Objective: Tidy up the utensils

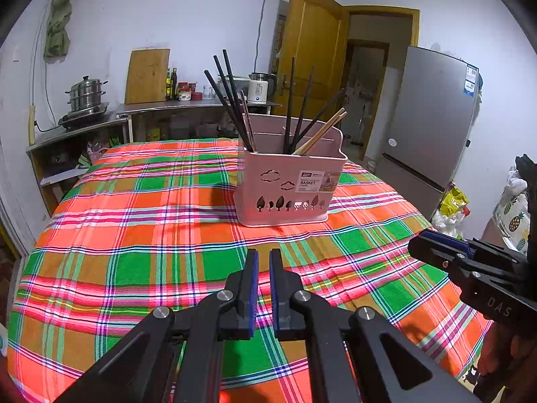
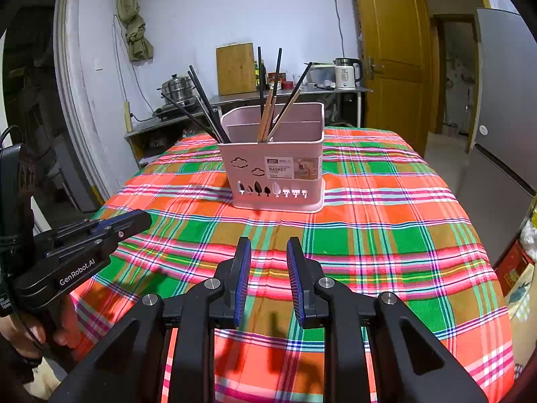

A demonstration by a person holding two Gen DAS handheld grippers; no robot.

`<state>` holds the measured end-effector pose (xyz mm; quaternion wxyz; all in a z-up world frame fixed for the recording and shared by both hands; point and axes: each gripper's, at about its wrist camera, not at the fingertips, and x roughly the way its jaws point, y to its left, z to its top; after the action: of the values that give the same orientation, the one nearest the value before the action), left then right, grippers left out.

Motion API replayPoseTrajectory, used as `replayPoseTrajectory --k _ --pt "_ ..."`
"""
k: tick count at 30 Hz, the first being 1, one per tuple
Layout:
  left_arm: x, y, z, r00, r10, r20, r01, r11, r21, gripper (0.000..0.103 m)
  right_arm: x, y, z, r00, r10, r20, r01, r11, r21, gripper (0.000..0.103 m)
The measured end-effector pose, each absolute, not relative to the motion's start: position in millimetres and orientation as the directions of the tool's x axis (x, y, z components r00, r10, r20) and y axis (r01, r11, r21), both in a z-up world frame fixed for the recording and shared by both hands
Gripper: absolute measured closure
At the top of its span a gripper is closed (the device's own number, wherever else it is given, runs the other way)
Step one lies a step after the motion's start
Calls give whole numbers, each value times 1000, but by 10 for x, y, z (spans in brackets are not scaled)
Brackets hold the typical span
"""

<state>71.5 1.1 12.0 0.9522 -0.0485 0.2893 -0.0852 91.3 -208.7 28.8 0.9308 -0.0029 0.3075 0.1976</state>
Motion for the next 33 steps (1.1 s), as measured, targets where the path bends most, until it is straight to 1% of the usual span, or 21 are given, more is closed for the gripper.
replayPoseTrajectory --k 33 --pt "703 1 119 812 -179 -555 137 984 -116 98 912 -2084 300 732 367 -573 -371 921 115 80"
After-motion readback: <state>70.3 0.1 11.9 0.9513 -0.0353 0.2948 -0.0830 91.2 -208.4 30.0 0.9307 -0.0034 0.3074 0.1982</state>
